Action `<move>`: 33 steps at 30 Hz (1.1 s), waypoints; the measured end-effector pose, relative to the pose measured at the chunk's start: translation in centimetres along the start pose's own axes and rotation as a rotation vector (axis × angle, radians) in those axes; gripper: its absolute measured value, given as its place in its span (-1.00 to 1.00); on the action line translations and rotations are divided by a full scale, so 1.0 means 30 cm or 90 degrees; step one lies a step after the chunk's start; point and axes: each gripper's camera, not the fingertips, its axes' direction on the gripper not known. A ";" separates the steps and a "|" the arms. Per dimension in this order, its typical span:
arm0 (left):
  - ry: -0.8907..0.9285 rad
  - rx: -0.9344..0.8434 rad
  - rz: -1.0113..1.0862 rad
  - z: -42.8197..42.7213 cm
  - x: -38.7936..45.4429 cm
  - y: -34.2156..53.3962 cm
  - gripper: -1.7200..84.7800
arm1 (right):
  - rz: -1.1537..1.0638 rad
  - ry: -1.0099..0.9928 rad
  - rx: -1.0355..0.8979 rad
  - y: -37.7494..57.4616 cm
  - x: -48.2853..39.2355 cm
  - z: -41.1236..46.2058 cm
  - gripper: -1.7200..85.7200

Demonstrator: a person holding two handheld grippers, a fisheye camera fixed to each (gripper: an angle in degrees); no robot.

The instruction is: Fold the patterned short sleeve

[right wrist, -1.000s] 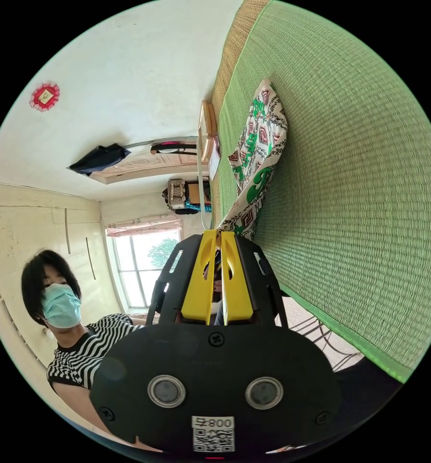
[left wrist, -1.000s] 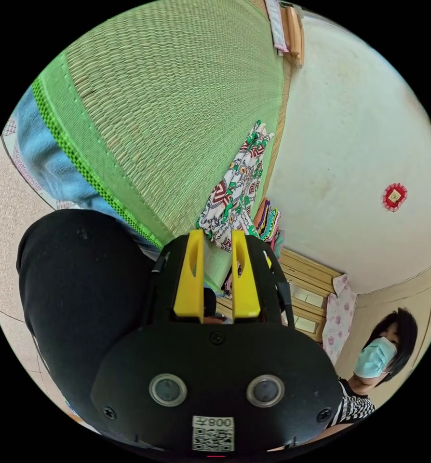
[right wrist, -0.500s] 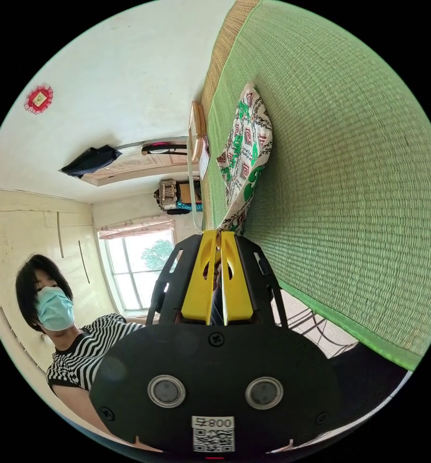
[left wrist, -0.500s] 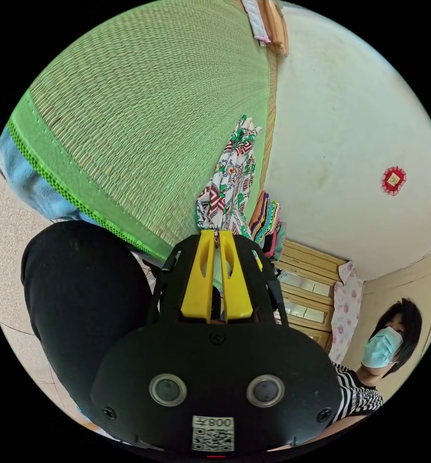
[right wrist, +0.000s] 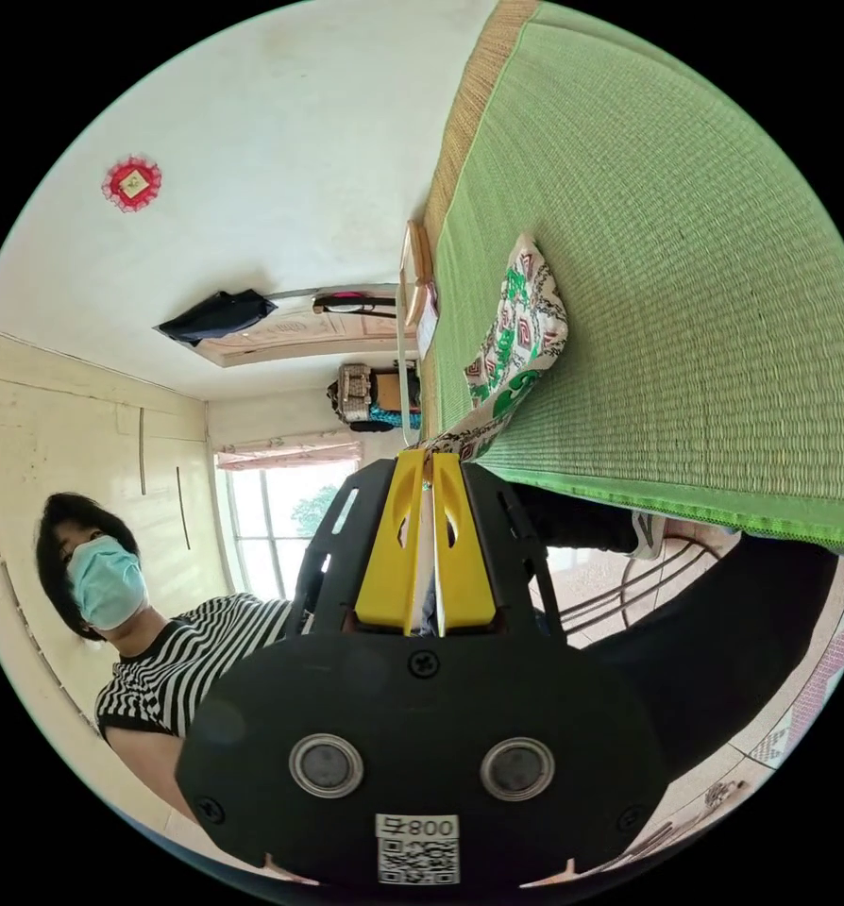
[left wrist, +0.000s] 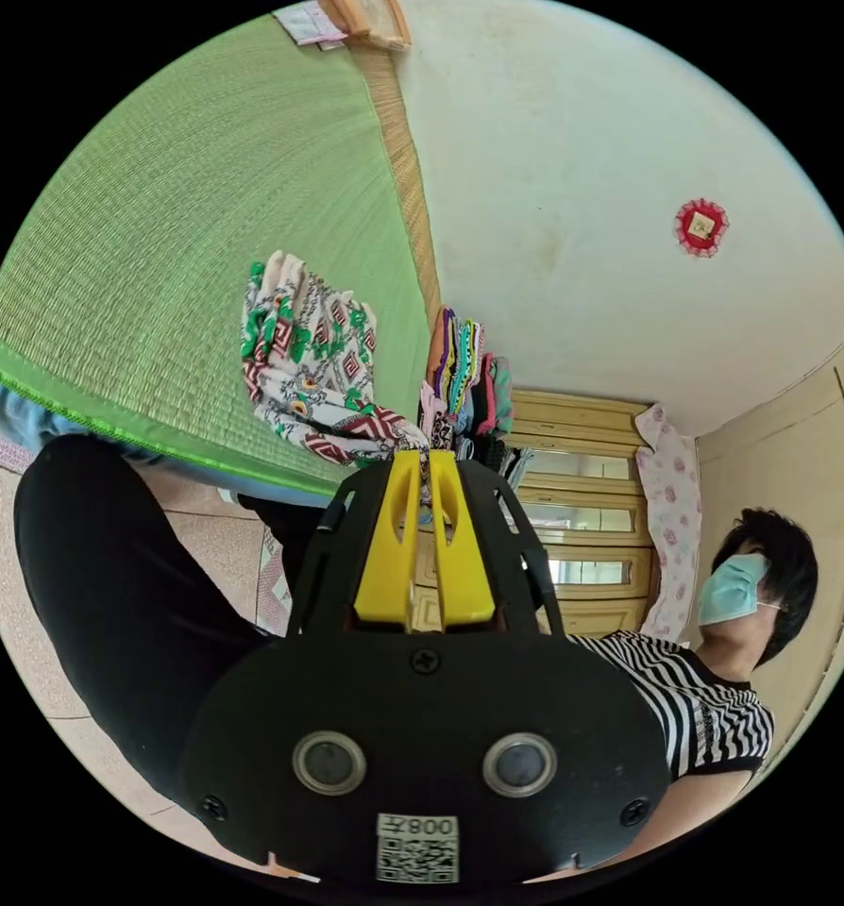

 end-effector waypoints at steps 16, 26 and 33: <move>0.042 -0.102 0.205 1.042 0.395 -0.354 -0.93 | -0.128 -0.045 0.189 -0.001 -0.310 -0.735 -0.93; 0.113 -0.168 0.362 1.978 0.745 -0.562 -0.93 | -0.259 0.060 0.346 -0.005 -0.761 -1.464 -0.93; 0.093 -0.273 0.416 2.609 0.722 -0.502 -0.93 | -0.180 0.189 0.436 0.193 -0.733 -1.837 -0.93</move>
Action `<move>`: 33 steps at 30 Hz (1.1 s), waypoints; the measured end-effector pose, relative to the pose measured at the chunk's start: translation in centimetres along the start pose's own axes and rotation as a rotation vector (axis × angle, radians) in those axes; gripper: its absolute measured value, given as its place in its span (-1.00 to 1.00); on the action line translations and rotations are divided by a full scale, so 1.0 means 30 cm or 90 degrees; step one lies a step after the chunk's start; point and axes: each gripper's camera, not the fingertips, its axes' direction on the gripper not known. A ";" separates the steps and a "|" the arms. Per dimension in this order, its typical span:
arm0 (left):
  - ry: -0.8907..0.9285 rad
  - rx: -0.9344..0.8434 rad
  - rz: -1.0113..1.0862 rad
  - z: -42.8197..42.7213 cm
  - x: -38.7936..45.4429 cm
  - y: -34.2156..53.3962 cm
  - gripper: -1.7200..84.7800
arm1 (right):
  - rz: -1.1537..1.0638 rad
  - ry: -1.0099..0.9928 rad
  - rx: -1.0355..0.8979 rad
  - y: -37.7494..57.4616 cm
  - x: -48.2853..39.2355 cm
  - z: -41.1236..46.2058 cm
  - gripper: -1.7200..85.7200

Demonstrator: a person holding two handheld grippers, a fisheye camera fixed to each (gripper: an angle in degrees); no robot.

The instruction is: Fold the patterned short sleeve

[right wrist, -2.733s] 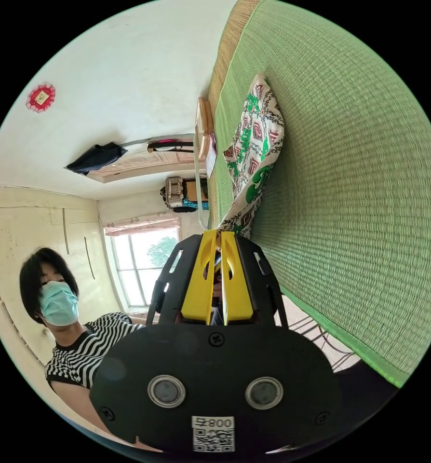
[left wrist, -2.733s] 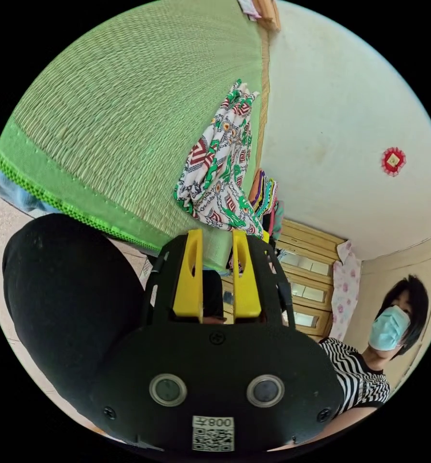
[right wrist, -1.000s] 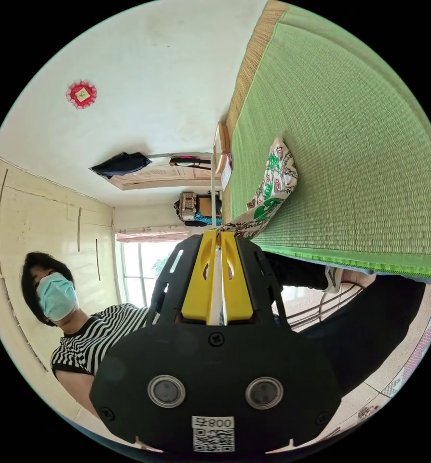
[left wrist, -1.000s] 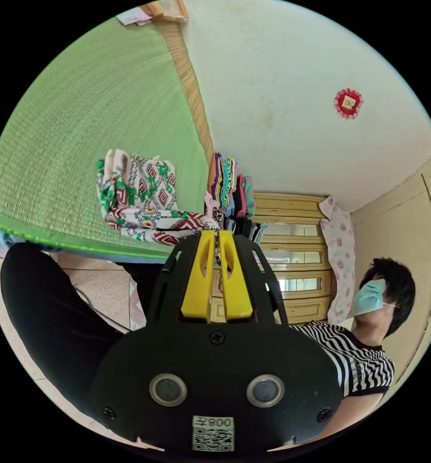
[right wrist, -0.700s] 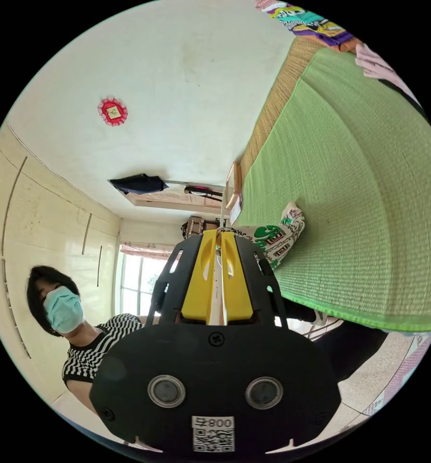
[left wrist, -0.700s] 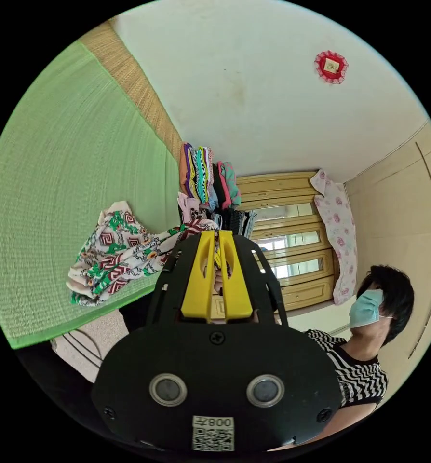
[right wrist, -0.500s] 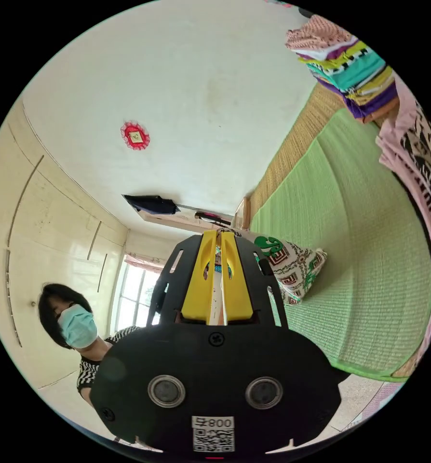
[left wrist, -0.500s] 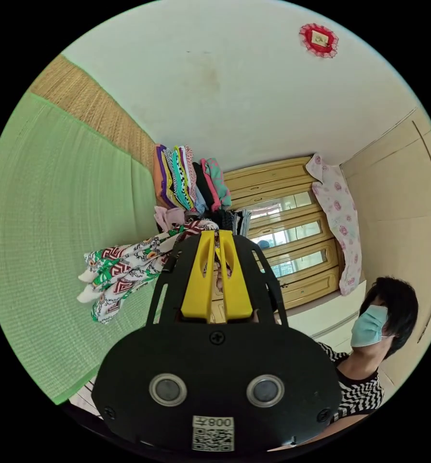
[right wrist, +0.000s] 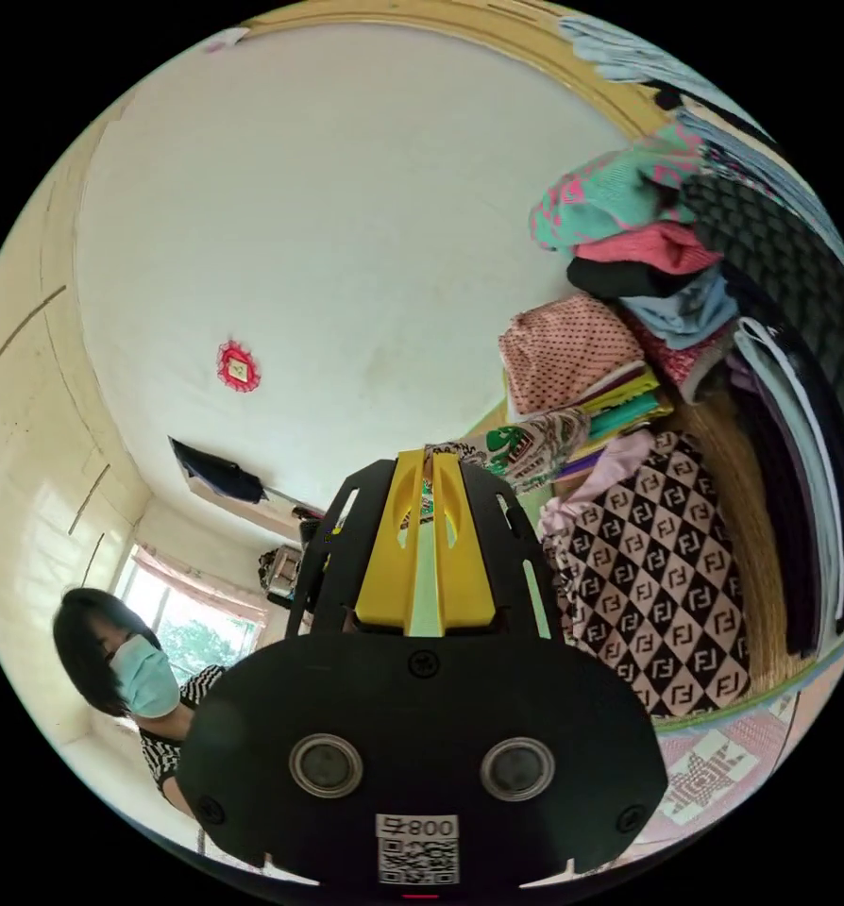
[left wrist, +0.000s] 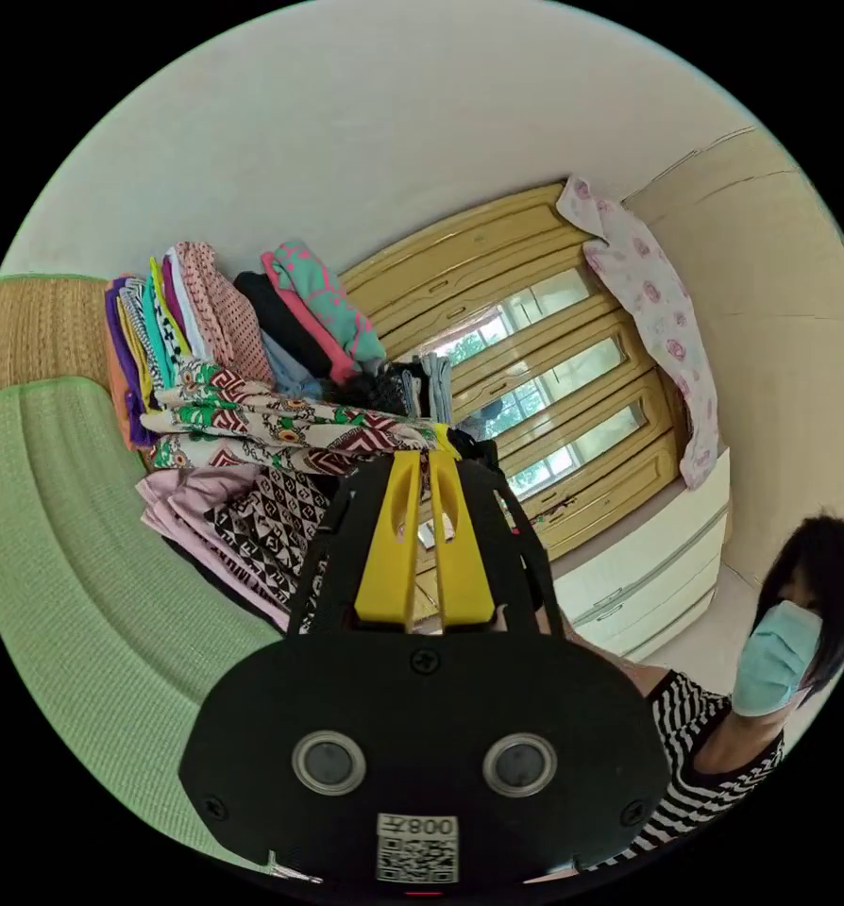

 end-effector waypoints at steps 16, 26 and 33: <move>-0.050 -0.269 -0.036 0.956 -0.453 0.055 -0.93 | 0.195 0.099 0.027 0.296 0.394 -0.483 -0.94; -0.057 -0.327 -0.158 1.253 -0.761 0.100 -0.93 | 0.272 0.137 0.029 0.376 0.502 -0.601 -0.94; -0.060 -0.342 -0.175 1.361 -0.897 0.073 -0.93 | 0.264 0.163 0.020 0.385 0.494 -0.638 -0.94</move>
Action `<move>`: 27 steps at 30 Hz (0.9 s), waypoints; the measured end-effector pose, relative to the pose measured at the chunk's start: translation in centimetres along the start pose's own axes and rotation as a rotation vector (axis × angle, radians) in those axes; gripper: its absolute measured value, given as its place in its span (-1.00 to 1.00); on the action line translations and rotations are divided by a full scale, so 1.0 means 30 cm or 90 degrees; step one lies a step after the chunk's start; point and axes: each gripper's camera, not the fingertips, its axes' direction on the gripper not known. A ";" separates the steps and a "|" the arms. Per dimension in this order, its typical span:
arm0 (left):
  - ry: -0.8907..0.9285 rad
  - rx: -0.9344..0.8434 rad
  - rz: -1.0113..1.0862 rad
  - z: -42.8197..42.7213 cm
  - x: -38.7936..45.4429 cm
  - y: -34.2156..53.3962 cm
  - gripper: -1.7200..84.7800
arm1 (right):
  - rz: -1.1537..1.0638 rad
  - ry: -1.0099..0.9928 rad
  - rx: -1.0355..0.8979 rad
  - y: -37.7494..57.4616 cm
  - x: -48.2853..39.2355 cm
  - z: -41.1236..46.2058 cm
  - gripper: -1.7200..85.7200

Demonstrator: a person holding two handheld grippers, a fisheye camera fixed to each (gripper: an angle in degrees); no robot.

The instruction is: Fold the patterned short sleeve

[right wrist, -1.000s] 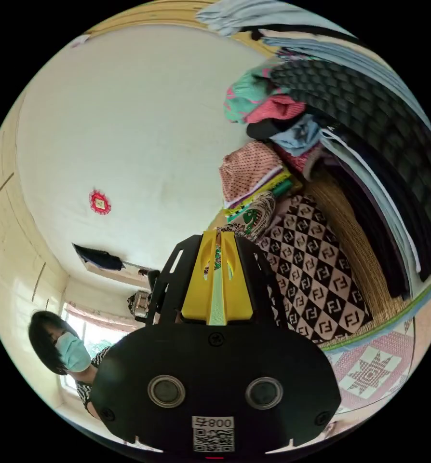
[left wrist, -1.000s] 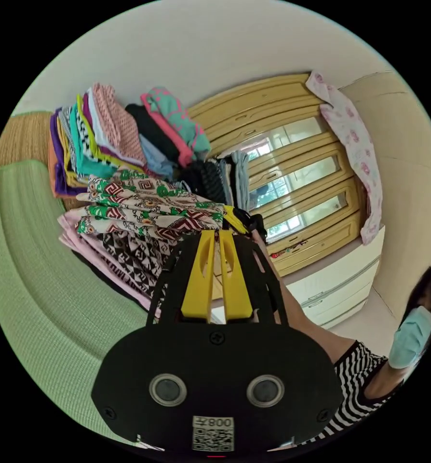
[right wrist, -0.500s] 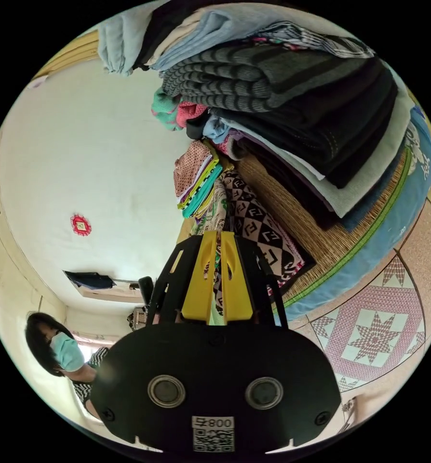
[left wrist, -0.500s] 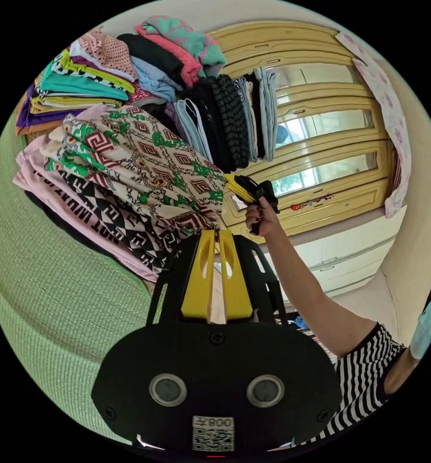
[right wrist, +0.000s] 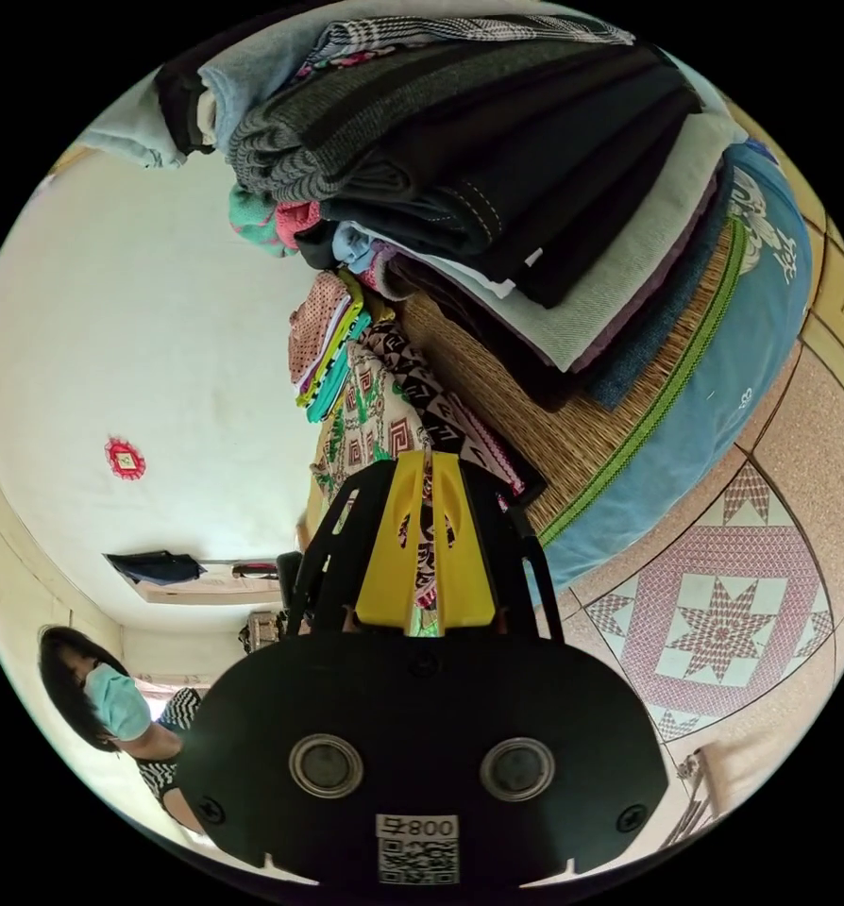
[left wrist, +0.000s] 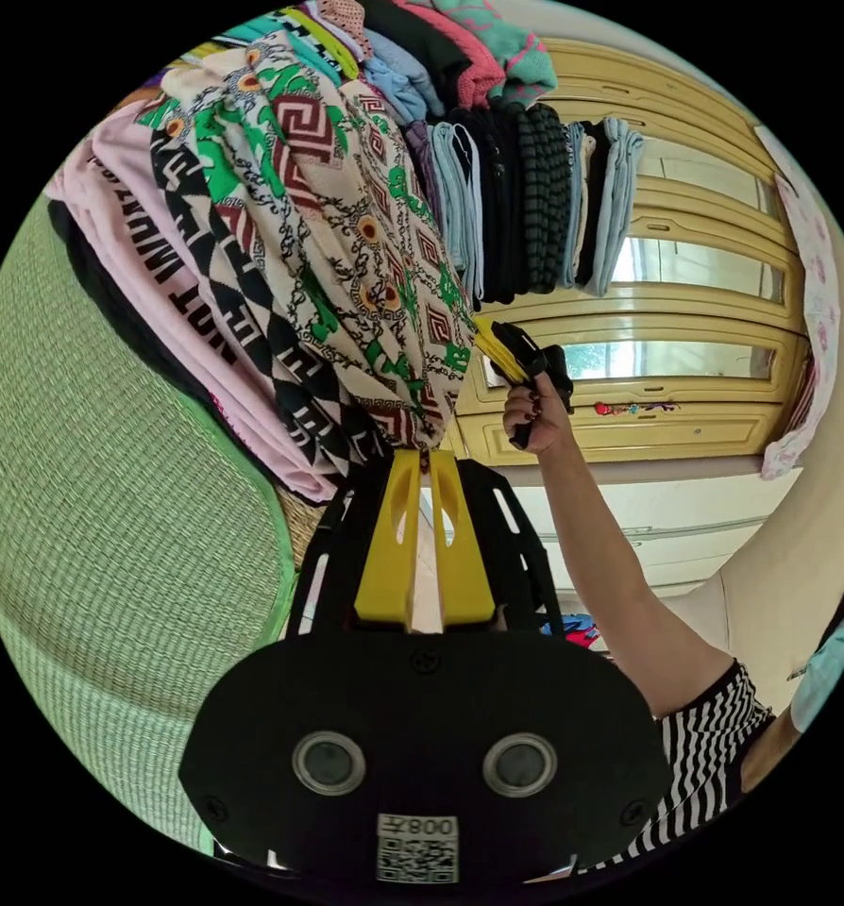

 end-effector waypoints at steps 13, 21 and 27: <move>0.105 0.024 -0.069 0.045 -0.208 -0.033 -0.93 | 0.008 -0.053 0.135 0.163 0.029 -0.070 -0.96; 0.094 0.073 -0.026 -0.034 -0.203 0.016 -0.95 | -0.194 0.039 0.121 0.363 -0.290 0.059 -0.96; 0.022 0.065 -0.015 -0.038 -0.177 -0.077 -0.96 | -0.180 0.208 0.023 0.395 -0.284 0.316 -0.96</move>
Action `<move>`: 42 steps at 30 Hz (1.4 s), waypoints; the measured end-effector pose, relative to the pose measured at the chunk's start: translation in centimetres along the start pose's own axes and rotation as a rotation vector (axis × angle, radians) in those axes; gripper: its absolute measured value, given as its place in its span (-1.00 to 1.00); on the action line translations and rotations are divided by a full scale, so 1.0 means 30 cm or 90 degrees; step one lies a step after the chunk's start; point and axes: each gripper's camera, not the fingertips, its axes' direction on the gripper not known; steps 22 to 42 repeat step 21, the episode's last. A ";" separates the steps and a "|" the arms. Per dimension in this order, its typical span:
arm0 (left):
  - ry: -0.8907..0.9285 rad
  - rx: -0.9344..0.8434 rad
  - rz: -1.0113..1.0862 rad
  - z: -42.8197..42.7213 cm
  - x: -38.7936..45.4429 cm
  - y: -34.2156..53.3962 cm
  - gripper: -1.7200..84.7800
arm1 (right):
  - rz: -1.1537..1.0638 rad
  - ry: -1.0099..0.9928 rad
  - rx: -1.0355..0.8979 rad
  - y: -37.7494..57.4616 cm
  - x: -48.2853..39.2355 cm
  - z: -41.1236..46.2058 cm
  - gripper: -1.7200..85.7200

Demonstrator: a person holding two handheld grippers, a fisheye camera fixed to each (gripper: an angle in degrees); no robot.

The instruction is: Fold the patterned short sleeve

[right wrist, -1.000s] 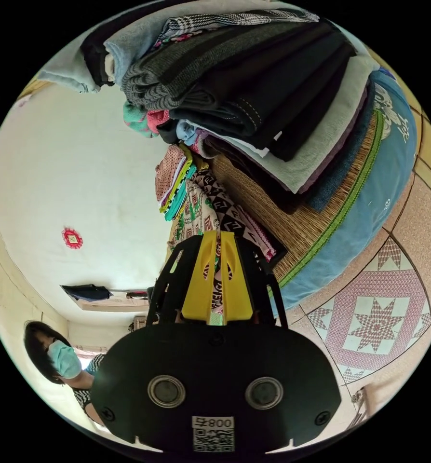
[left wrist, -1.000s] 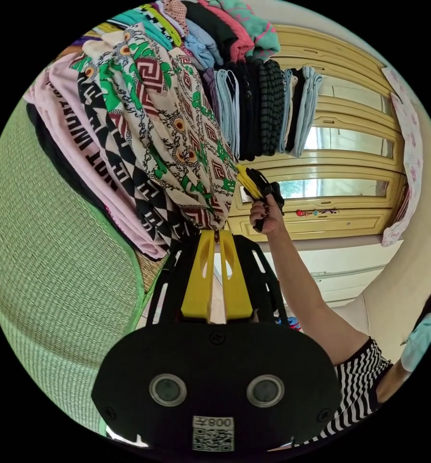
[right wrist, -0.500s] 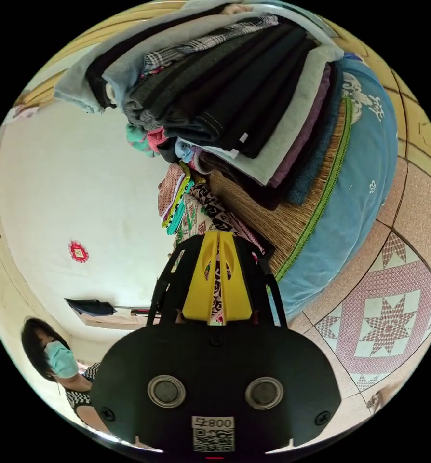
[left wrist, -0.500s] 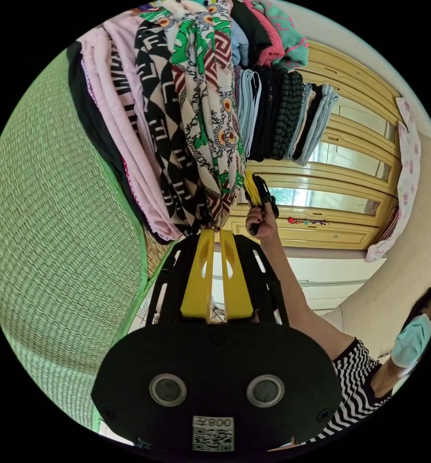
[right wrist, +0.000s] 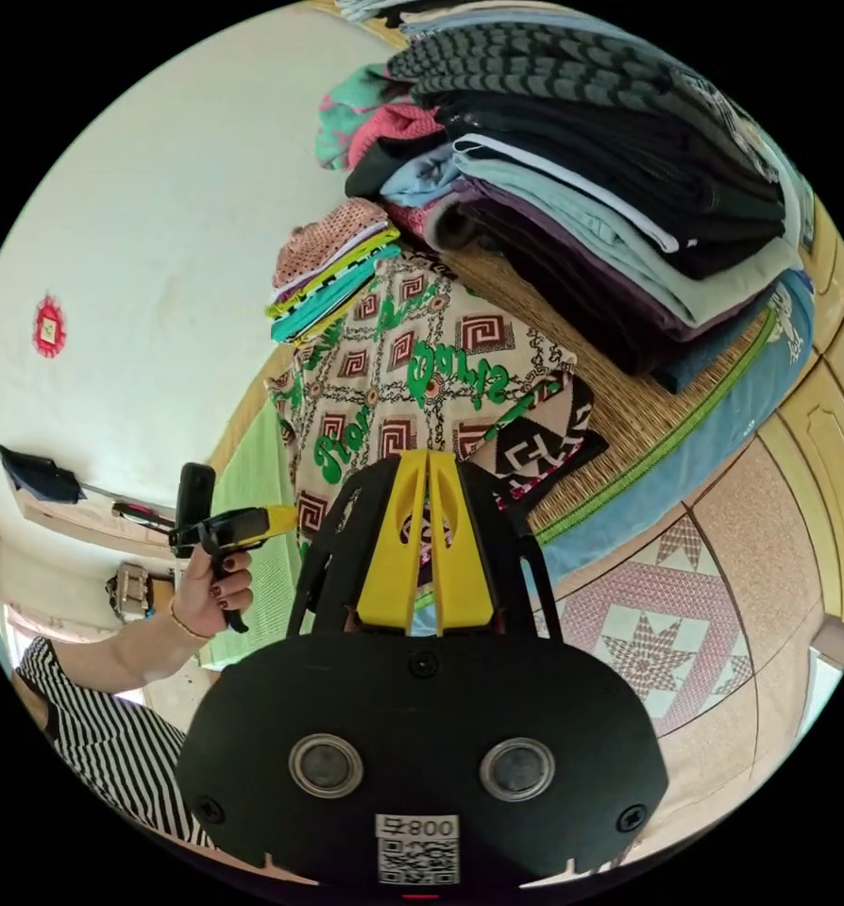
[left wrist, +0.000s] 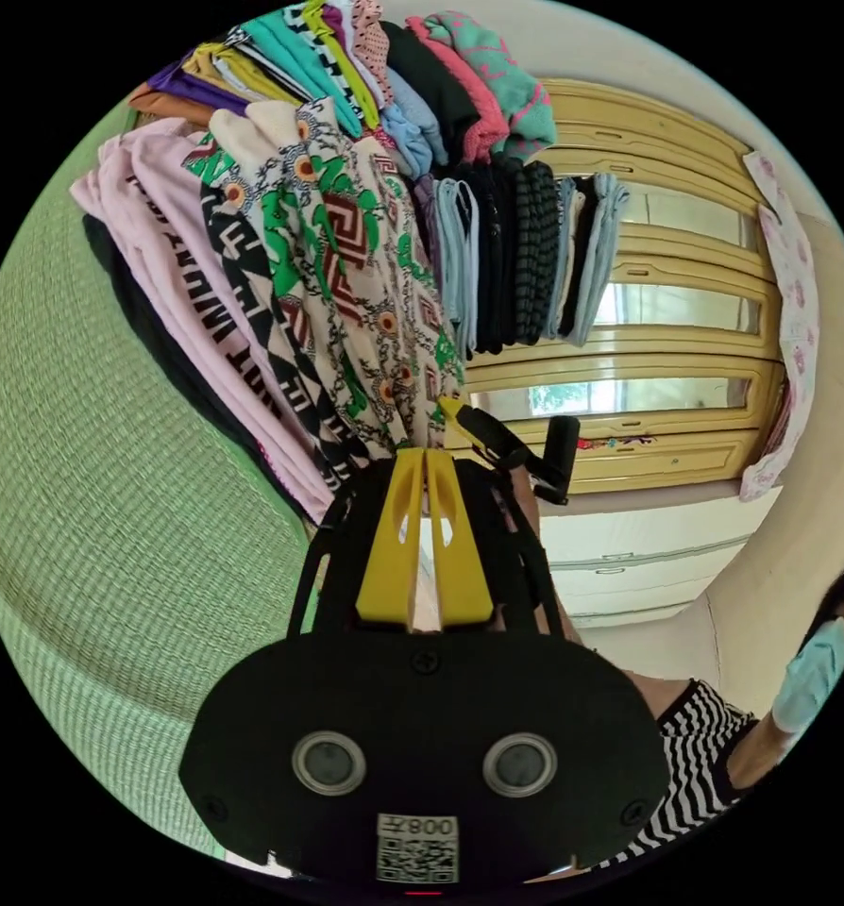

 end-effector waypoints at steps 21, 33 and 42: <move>-0.293 -0.012 0.149 -0.284 0.087 0.660 -0.96 | -0.155 -0.021 0.089 0.460 -0.478 0.164 -0.96; -0.293 -0.012 0.149 -0.284 0.087 0.660 -0.96 | -0.155 -0.021 0.089 0.460 -0.478 0.164 -0.96; -0.293 -0.012 0.149 -0.284 0.087 0.660 -0.96 | -0.155 -0.021 0.089 0.460 -0.478 0.164 -0.96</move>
